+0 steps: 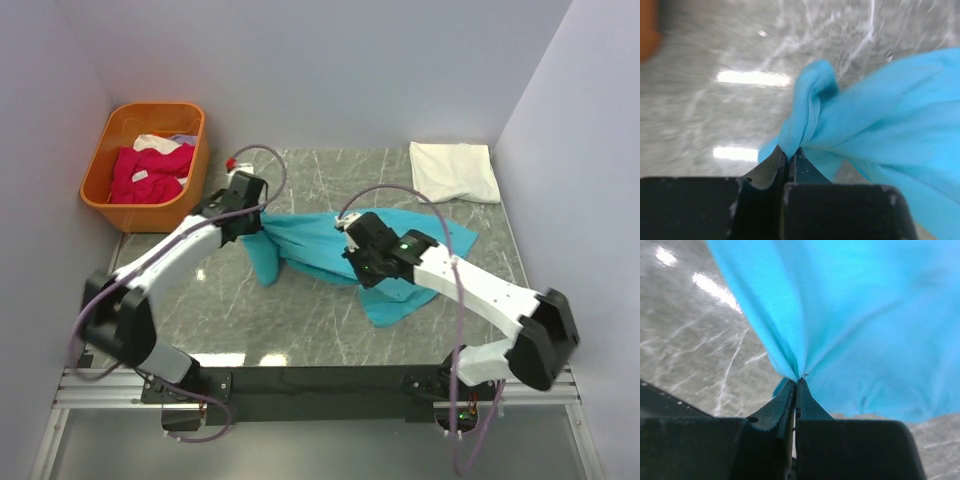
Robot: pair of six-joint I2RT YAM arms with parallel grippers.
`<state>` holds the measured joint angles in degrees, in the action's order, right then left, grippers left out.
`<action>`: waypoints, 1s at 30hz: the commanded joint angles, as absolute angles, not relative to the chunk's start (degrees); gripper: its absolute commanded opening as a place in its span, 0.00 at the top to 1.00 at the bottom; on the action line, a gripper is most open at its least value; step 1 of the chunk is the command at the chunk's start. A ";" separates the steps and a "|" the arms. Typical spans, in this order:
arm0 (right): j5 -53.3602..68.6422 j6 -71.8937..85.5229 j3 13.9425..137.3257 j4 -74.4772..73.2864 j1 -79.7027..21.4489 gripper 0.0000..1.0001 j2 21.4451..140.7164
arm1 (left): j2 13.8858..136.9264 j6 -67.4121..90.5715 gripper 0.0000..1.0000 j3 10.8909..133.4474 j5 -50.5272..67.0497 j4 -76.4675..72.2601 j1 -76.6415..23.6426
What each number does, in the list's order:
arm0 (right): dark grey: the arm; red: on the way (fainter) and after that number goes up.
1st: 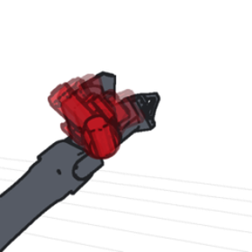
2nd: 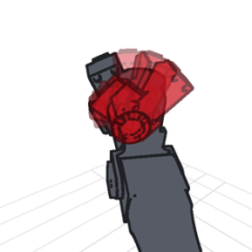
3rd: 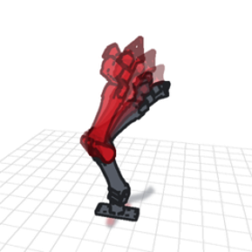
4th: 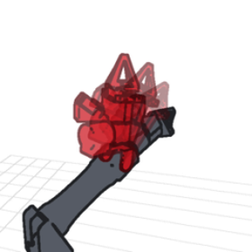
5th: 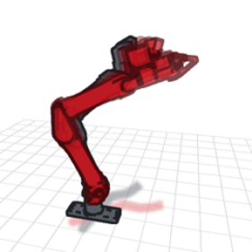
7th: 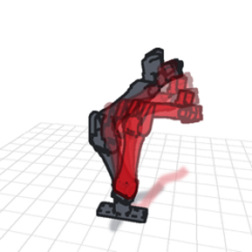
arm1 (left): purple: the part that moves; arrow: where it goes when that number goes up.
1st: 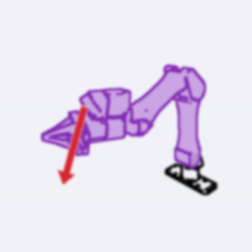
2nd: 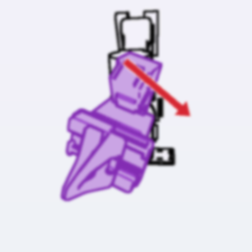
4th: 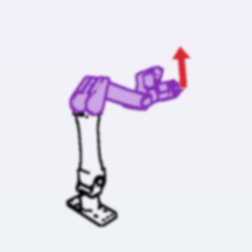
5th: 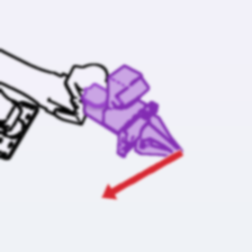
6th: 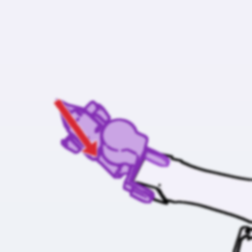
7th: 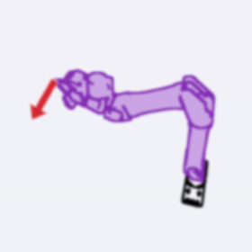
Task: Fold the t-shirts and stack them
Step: Flatten the tshirt out
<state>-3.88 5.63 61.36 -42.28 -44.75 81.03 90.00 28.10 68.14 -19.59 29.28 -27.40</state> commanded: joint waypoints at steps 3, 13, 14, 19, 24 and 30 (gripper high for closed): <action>-8.08 9.05 59.77 -48.95 -44.91 1.00 72.25 | 75.25 26.28 0.99 67.85 -25.14 39.98 -26.63; -5.10 7.30 58.45 -44.48 -44.21 1.00 73.38 | 80.56 19.87 0.93 72.42 -19.08 38.95 -18.37; -4.84 7.21 58.53 -43.95 -44.12 1.00 74.26 | 82.77 19.25 0.92 73.12 -17.68 37.89 -17.93; -3.25 7.12 59.94 -40.17 -42.90 1.00 80.41 | 99.97 19.16 0.83 83.39 -10.82 32.88 -17.84; -3.69 10.98 61.61 -38.07 -35.96 1.00 86.47 | 109.51 21.70 0.53 96.13 -7.04 33.40 -17.84; -2.02 10.99 61.26 -35.95 -31.90 1.00 87.98 | 96.53 28.29 0.23 79.60 -7.21 24.97 -17.58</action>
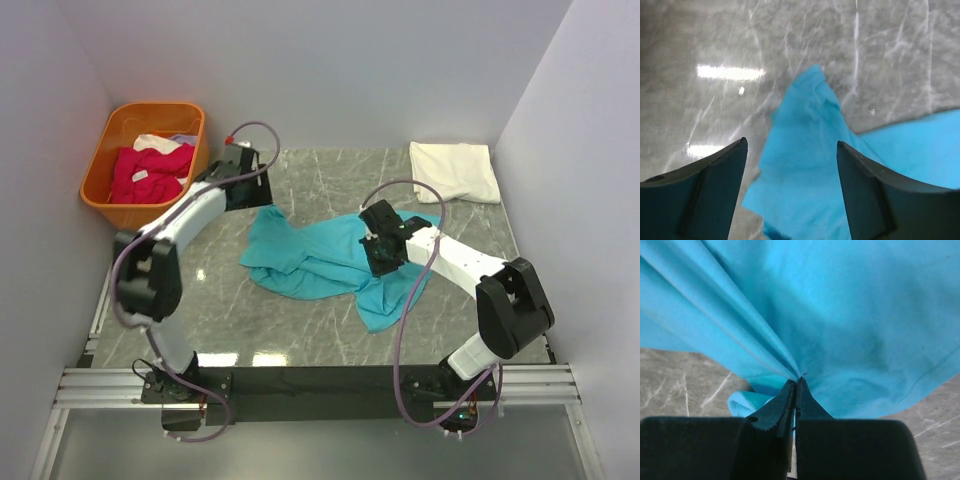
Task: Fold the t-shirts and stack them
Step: Flatten the tshirt out
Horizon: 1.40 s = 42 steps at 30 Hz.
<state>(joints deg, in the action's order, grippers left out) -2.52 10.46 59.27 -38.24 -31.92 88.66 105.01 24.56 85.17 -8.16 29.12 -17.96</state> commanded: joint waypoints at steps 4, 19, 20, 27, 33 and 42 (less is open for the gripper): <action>-1.58 10.90 60.30 -34.72 -31.82 1.00 88.33 | 85.37 32.08 0.27 65.86 -7.12 21.28 -17.14; -1.06 10.99 57.22 -32.43 -31.82 1.00 88.07 | 85.16 34.98 0.57 49.31 -12.57 15.04 -16.79; -0.97 10.99 56.96 -32.43 -31.73 1.00 88.07 | 85.51 34.89 0.57 49.57 -12.48 14.59 -16.79; -0.88 10.81 56.43 -32.25 -31.82 1.00 87.98 | 91.49 33.66 0.50 52.38 -10.64 15.12 -16.79; -0.18 10.99 55.99 -31.47 -31.73 1.00 88.15 | 94.04 33.13 0.45 53.00 -10.37 15.55 -16.87; -0.18 11.07 55.99 -31.64 -31.73 1.00 87.80 | 99.39 32.87 0.49 55.37 -12.66 19.59 -19.77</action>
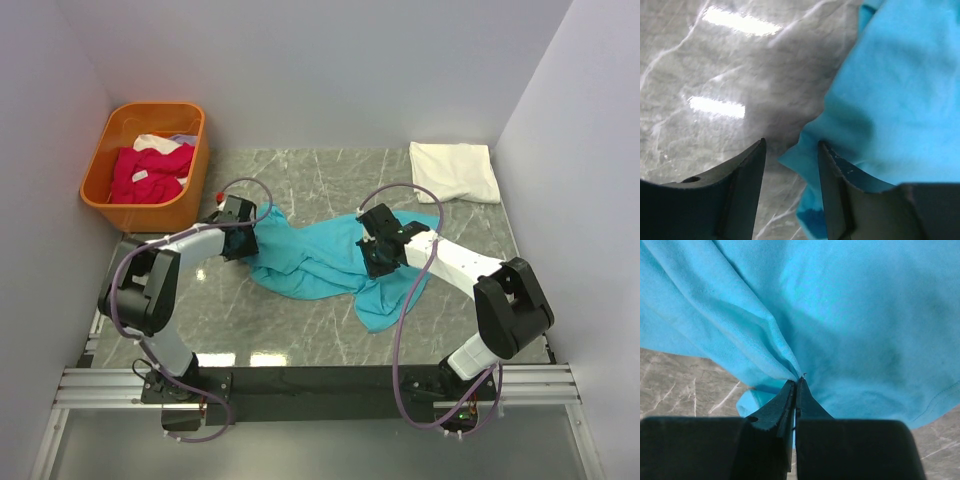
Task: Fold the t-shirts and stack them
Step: Flatten the tshirt out
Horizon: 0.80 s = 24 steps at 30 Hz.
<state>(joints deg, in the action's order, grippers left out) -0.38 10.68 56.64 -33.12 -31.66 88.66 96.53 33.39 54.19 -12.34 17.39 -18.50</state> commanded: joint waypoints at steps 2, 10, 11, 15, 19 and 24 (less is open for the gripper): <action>-0.18 11.16 55.90 -31.73 -31.82 1.00 87.54 | 100.89 33.22 0.54 55.98 -12.66 21.18 -20.21; -0.18 11.51 55.81 -31.55 -31.82 1.00 87.63 | 101.52 33.49 0.99 55.81 -12.92 22.85 -21.09; -0.18 11.51 55.81 -31.55 -31.73 1.00 87.63 | 100.03 33.31 0.99 56.16 -13.35 23.37 -21.09; -0.88 11.86 56.34 -32.34 -31.82 0.99 87.37 | 92.92 31.21 0.99 58.71 -17.48 29.33 -20.05; -0.97 13.09 56.16 -33.92 -31.99 0.75 84.91 | 83.51 29.01 0.99 62.30 -19.24 33.92 -17.14; -0.97 14.76 52.83 -36.38 -32.26 0.53 80.87 | 73.15 27.25 0.99 64.69 -18.64 35.77 -16.00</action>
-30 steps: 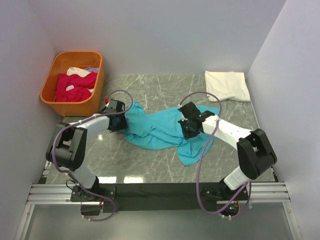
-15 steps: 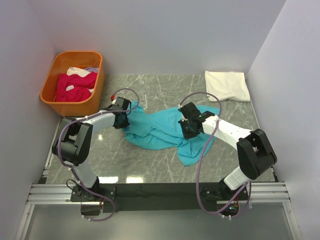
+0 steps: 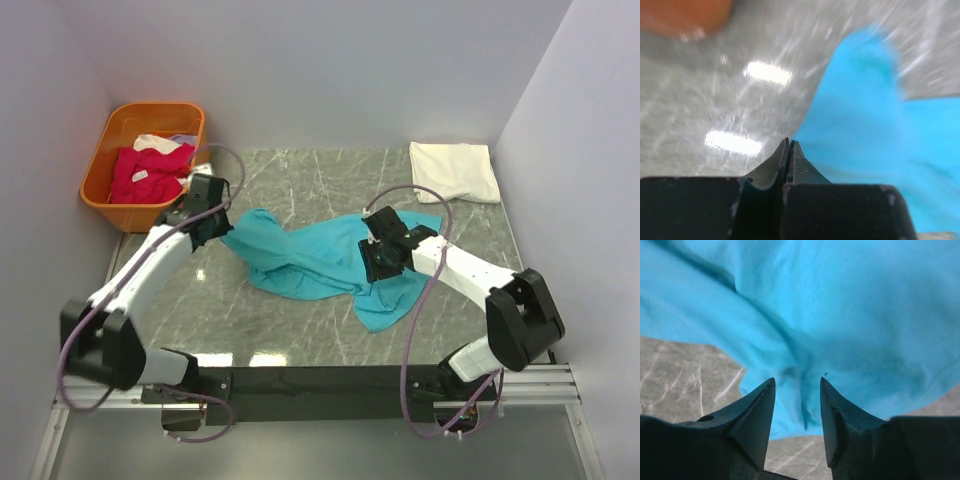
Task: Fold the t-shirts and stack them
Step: Flatten the tshirt out
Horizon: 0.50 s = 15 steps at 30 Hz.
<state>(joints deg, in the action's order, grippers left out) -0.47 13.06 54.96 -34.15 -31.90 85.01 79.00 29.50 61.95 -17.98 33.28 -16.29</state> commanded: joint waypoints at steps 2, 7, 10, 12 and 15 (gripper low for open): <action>-0.71 15.38 51.51 -36.82 -32.26 0.50 80.07 | 71.47 27.16 0.99 63.90 -18.02 34.90 -15.91; -0.26 20.38 47.56 -37.53 -28.31 0.47 79.19 | 66.45 26.81 0.99 59.60 -16.79 31.47 -14.86; 2.63 22.84 45.89 -35.95 -23.92 0.46 79.45 | 62.59 26.46 0.99 56.97 -17.84 29.36 -13.89; 1.33 23.73 45.62 -35.33 -22.59 0.45 79.80 | 60.04 26.45 0.99 55.64 -18.28 27.96 -12.75; 3.24 24.78 45.53 -33.32 -20.40 0.44 81.91 | 57.40 27.07 0.99 52.92 -18.63 25.42 -11.61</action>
